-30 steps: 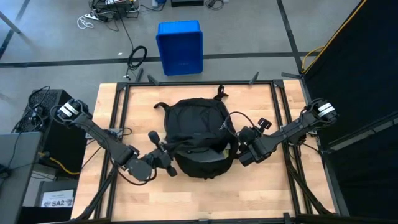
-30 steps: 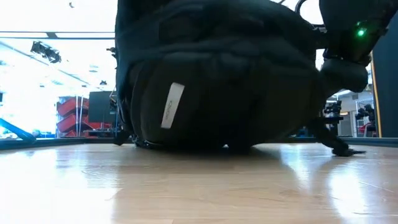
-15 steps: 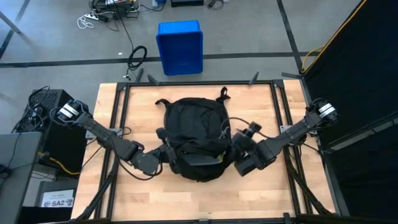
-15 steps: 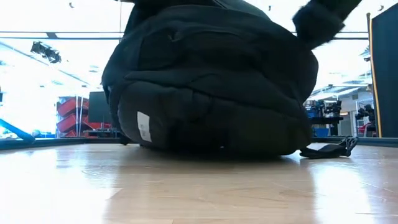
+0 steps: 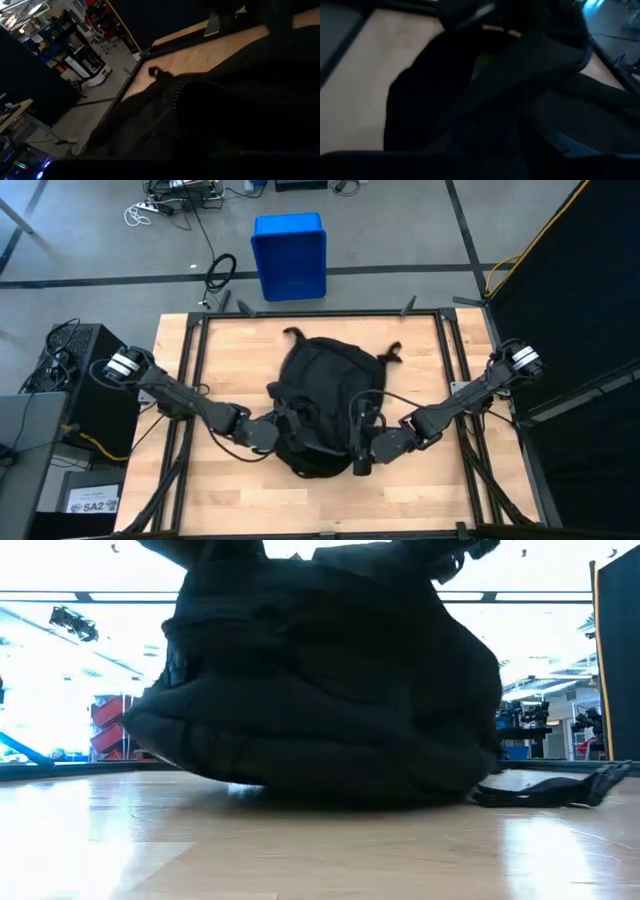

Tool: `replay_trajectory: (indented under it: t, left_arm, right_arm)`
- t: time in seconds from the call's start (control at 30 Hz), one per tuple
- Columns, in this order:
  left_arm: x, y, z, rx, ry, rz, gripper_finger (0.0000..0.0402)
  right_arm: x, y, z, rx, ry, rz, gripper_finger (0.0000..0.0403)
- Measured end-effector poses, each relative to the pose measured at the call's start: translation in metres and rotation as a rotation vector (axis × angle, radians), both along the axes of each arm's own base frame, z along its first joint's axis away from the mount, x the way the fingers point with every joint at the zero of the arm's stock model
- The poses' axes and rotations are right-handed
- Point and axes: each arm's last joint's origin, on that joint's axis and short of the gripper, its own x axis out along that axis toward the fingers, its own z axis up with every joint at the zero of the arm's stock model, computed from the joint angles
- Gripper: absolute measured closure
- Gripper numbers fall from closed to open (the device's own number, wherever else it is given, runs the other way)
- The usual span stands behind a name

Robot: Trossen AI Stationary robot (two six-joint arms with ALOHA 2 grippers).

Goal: Unpack backpack
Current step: Remove the cellphone from the backpack

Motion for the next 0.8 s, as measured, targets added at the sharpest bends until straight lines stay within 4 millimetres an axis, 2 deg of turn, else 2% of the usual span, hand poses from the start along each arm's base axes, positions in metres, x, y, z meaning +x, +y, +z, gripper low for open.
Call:
replay_trajectory:
  t: [0.13, 0.27, 0.37, 0.5, 0.6, 0.8]
  left_arm:
    - [0.004, 0.007, -0.004, 0.004, 0.026, 0.012, 0.0401]
    - [0.004, 0.012, -0.006, 0.003, 0.045, 0.027, 0.0401]
    - [0.005, 0.013, -0.007, -0.009, 0.052, 0.009, 0.0401]
    - [0.006, 0.016, -0.007, -0.018, 0.052, 0.005, 0.0401]
    - [0.008, 0.018, -0.007, -0.036, 0.053, -0.021, 0.0401]
    - [0.009, 0.021, -0.007, -0.051, 0.058, -0.041, 0.0401]
  right_arm:
    - [-0.006, -0.008, -0.005, -0.117, 0.045, -0.113, 0.0296]
    - [-0.013, -0.009, 0.010, -0.216, 0.003, -0.213, 0.0301]
    - [-0.014, -0.001, 0.031, -0.169, -0.096, -0.164, 0.0301]
    - [-0.012, 0.009, 0.039, -0.098, -0.158, -0.057, 0.0299]
    - [-0.002, 0.012, 0.031, -0.036, -0.151, 0.024, 0.0299]
    - [0.021, 0.019, -0.013, 0.003, -0.032, 0.138, 0.0299]
